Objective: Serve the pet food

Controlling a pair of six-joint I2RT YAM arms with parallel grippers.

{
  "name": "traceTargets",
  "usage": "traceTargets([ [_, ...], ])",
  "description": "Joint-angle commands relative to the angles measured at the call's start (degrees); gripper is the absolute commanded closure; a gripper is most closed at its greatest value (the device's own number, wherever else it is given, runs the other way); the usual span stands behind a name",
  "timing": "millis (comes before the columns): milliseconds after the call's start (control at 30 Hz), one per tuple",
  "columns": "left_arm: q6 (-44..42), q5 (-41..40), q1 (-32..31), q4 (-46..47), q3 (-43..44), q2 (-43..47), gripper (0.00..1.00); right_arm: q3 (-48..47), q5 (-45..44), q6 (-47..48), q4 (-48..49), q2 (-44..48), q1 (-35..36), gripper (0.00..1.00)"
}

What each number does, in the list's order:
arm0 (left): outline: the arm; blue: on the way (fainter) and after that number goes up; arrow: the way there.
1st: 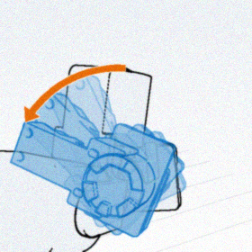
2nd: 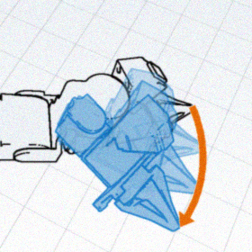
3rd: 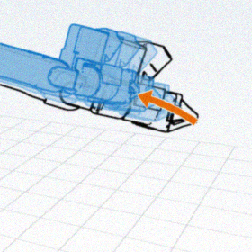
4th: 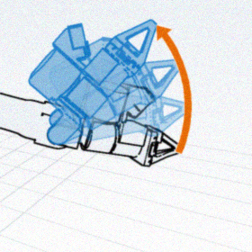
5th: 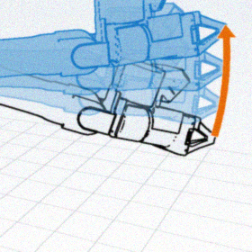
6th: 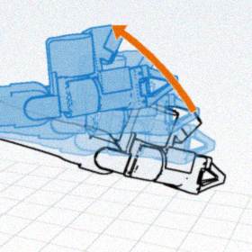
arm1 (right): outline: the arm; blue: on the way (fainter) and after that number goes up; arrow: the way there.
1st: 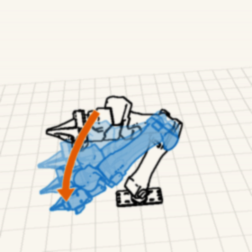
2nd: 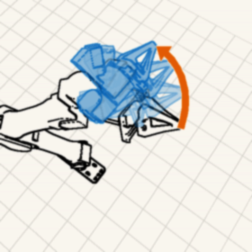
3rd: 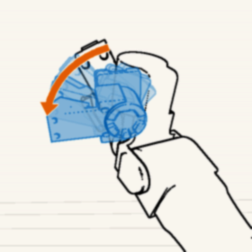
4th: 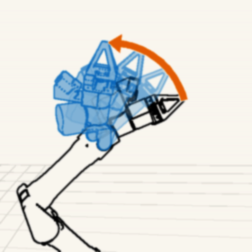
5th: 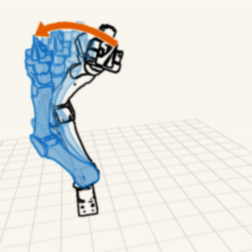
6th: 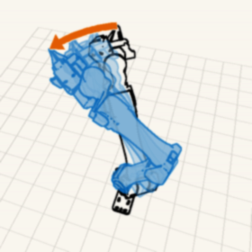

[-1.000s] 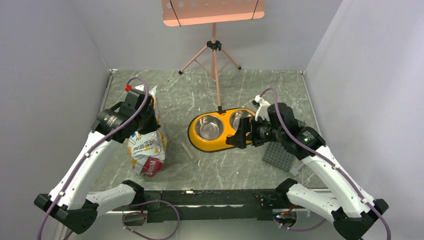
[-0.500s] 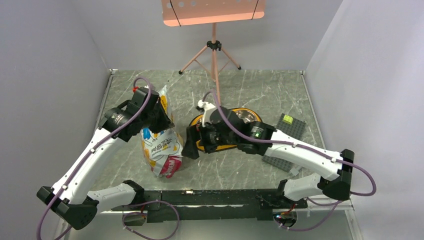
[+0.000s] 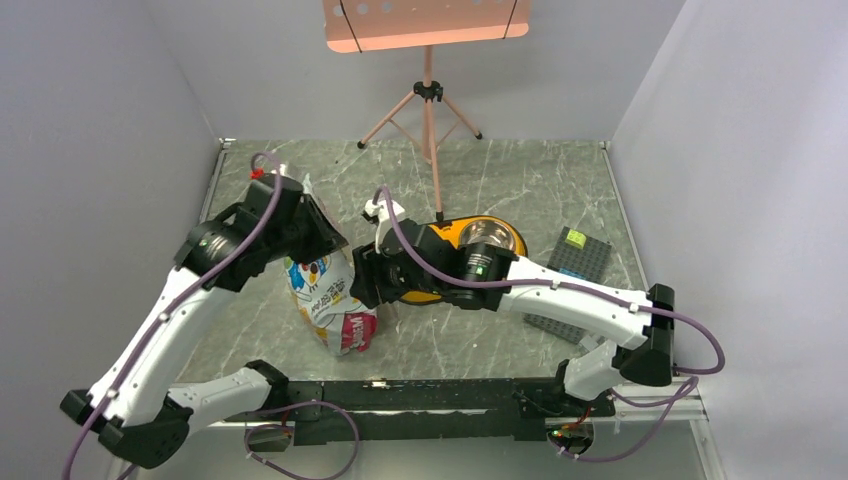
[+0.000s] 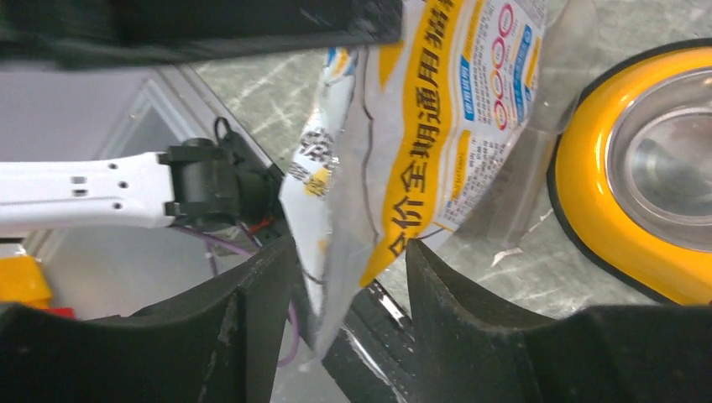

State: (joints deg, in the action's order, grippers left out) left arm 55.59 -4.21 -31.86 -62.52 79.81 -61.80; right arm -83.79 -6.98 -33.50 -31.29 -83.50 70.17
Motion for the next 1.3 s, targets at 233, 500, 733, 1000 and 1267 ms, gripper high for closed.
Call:
traceTargets([
  [233,-5.88,-6.18,2.88,4.58,7.59,5.74,0.3,-4.54,2.78,7.92,0.94,-1.63,-1.67,0.42],
  [500,-7.0,-9.22,6.51,3.68,6.41,6.08,0.44,-14.32,12.31,7.71,-0.24,-8.21,-9.0,0.53],
  [733,-10.39,-5.83,7.86,8.13,2.19,6.3,0.64,-27.28,15.05,10.15,-6.01,-17.92,-10.49,0.71],
  [1000,-11.21,-2.48,8.12,5.07,1.17,7.45,0.73,-25.94,16.68,9.19,-3.99,-18.57,-10.74,0.72],
  [1267,-10.35,0.27,8.13,4.7,-0.69,7.65,0.75,-27.16,17.12,9.46,-4.28,-20.19,-10.76,0.75],
])
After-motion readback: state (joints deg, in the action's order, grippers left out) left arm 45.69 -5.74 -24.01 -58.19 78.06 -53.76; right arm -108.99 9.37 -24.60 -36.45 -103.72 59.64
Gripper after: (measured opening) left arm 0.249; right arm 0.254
